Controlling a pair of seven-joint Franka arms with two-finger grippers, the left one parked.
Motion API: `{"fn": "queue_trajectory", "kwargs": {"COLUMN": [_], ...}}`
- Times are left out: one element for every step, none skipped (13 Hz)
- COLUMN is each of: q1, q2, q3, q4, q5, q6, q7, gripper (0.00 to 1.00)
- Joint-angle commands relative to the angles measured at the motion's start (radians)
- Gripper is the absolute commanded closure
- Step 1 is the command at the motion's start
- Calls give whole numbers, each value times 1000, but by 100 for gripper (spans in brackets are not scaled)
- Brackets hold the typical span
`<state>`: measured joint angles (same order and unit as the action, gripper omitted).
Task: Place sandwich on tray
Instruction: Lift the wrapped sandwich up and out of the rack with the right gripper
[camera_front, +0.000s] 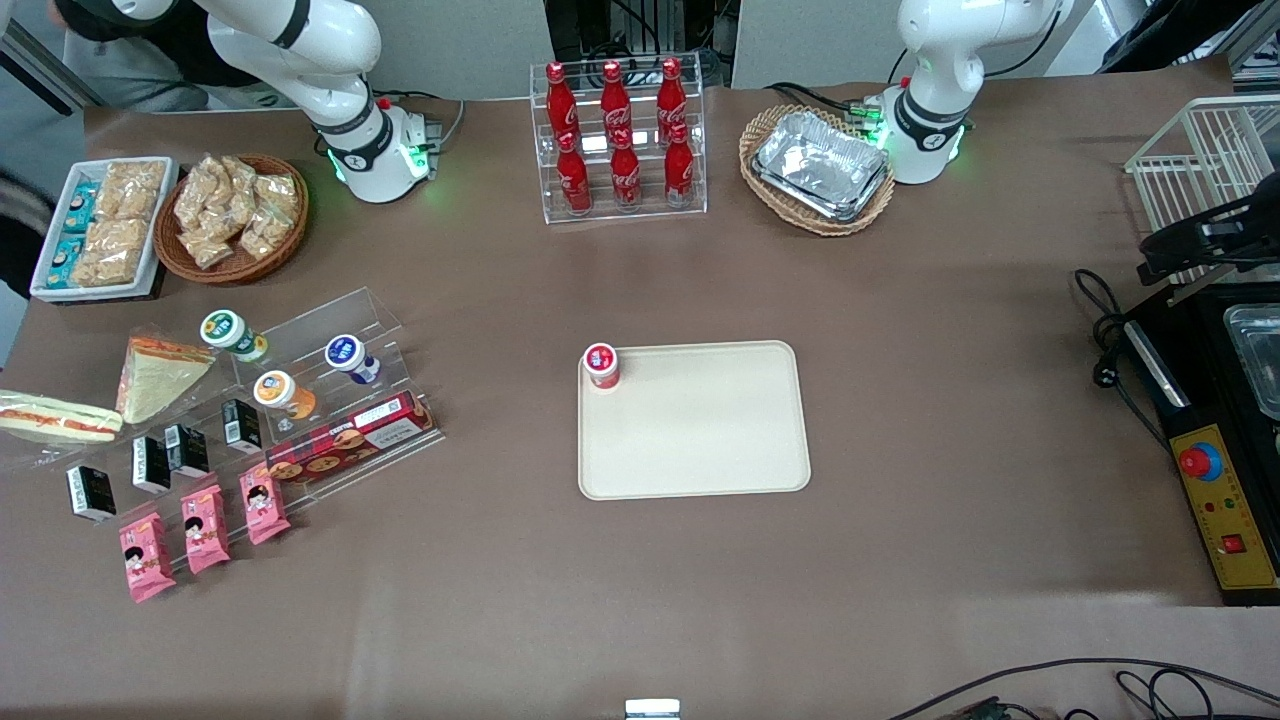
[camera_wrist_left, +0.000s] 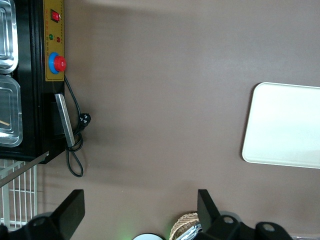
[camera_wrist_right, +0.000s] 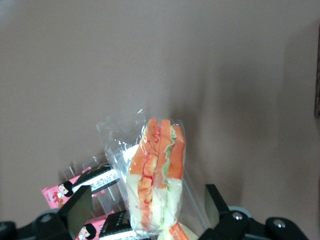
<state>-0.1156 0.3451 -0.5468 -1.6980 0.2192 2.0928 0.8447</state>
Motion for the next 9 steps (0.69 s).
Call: {"fn": "queue_trajectory", "kwargs": {"q1": [-21, -19, -18, -21, -21, -19, -19, -18, -16], "q2": [44, 51, 57, 58, 61, 67, 77, 86, 94], "q3": [1, 1, 1, 2, 4, 4, 5, 5, 7], "q4": [23, 23, 23, 23, 21, 21, 21, 21, 21], "q5": [69, 69, 69, 71, 71, 81, 95, 109, 118], "q6": [23, 41, 58, 67, 67, 67, 70, 78, 82], "q7": [27, 37, 62, 82, 83, 86, 86, 86, 88], "gripper": [0, 0, 0, 0, 0, 0, 0, 0, 0]}}
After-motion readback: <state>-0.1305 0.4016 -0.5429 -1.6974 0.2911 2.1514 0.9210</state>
